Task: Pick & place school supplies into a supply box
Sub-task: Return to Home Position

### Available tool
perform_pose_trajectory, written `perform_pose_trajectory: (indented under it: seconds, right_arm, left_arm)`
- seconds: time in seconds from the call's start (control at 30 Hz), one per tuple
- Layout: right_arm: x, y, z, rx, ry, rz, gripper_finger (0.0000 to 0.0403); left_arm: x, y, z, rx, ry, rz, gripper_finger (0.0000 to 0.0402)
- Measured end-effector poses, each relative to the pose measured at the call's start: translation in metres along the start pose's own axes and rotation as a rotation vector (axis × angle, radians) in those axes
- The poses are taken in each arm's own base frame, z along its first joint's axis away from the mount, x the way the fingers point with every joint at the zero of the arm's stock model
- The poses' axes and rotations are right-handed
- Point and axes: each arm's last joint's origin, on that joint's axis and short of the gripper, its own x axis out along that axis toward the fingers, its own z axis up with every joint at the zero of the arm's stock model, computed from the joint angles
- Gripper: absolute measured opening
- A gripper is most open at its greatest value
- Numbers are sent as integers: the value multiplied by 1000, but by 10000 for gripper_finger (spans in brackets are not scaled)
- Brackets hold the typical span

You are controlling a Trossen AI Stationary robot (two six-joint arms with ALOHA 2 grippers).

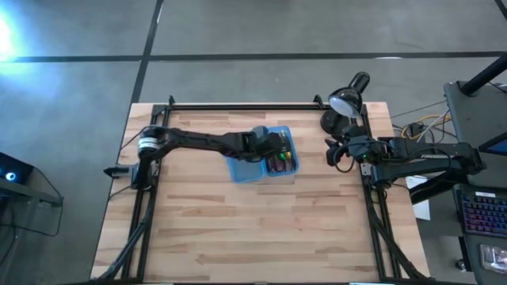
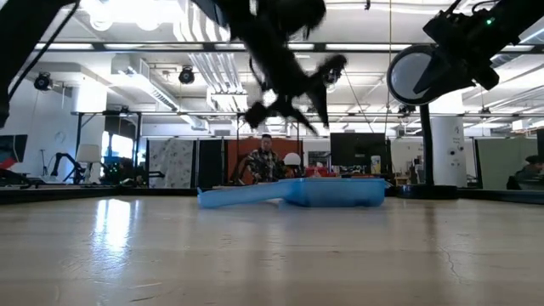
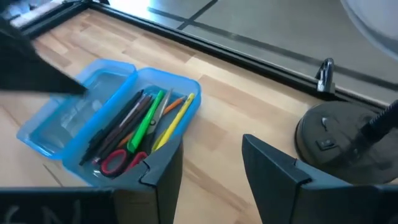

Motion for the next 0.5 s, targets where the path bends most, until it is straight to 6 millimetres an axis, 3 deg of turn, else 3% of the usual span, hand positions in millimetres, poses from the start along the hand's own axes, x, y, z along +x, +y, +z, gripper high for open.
perform_pose_trajectory:
  seconds: [0.23, 0.5]
  right_arm:
    - [-8, -4, 1, -105, 8, 83, 155]
    - [-36, -24, 3, -136, -75, 237, 155]
  left_arm:
    - [-58, -16, -5, 146, -112, -79, 84]
    - [-95, -12, -9, 206, -179, -107, 84]
